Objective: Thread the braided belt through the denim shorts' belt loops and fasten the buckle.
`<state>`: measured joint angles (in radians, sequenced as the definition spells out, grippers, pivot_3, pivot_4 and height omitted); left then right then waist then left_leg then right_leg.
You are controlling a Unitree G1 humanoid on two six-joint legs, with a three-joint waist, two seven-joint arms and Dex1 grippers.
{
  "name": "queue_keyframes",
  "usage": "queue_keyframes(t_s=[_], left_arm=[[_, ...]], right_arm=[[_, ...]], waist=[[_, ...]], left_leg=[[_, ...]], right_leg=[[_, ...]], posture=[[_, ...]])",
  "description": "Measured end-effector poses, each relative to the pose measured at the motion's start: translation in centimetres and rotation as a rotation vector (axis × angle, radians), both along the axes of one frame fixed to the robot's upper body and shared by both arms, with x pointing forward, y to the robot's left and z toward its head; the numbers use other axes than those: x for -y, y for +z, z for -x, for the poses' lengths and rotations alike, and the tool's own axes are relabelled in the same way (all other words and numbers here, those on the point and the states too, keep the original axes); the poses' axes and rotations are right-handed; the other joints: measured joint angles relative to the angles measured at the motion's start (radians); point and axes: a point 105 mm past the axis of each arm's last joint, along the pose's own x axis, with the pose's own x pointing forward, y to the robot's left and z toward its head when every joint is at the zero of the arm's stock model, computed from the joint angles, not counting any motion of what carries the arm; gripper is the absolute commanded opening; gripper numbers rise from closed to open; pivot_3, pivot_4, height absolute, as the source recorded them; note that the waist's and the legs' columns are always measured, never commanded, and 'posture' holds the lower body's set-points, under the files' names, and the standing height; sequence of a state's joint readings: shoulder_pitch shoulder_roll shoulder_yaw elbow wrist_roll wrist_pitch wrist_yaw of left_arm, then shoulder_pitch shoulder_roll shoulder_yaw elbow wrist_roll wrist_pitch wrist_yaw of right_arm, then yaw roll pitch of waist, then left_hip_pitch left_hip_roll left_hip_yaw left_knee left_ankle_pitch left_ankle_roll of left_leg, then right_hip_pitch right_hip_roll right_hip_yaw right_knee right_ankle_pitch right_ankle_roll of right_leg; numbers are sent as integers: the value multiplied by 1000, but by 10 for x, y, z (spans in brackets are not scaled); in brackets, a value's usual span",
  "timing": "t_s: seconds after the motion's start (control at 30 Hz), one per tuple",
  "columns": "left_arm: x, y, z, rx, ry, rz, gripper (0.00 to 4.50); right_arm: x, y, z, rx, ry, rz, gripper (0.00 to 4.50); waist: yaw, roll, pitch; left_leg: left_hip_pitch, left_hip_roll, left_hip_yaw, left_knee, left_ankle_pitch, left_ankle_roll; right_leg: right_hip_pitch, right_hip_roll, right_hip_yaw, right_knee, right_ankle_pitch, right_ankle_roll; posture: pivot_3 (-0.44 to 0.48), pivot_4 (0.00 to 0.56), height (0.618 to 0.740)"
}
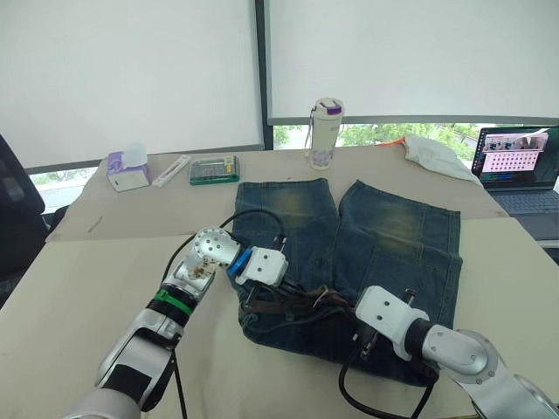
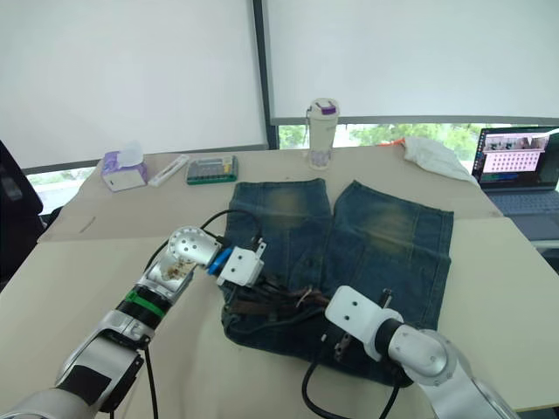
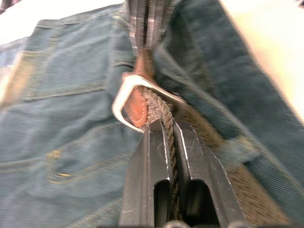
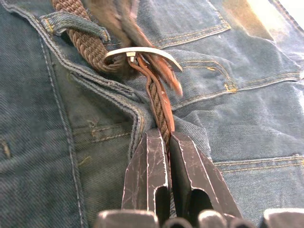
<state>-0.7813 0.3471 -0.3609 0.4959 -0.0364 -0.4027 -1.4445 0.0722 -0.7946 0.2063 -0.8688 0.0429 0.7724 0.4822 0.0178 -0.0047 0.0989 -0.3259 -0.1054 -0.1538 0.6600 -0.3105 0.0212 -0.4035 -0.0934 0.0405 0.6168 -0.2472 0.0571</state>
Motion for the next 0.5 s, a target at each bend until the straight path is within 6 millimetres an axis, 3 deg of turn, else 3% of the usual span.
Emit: queue_keyframes(t_s=[0.27, 0.5], left_arm=[[11, -2, 0, 12, 23, 62, 0], [19, -9, 7, -59, 52, 113, 0]], right_arm=[[-1, -2, 3, -12, 5, -4, 67], [-1, 6, 6, -56, -29, -113, 2412]], waist=[[-5, 0, 0], [-2, 0, 0]], left_leg=[[0, 0, 0, 0, 0, 0], [0, 0, 0, 0, 0, 0]], right_leg=[[0, 0, 0, 0, 0, 0], [0, 0, 0, 1, 0, 0]], posture=[[0, 150, 740], [0, 150, 740]])
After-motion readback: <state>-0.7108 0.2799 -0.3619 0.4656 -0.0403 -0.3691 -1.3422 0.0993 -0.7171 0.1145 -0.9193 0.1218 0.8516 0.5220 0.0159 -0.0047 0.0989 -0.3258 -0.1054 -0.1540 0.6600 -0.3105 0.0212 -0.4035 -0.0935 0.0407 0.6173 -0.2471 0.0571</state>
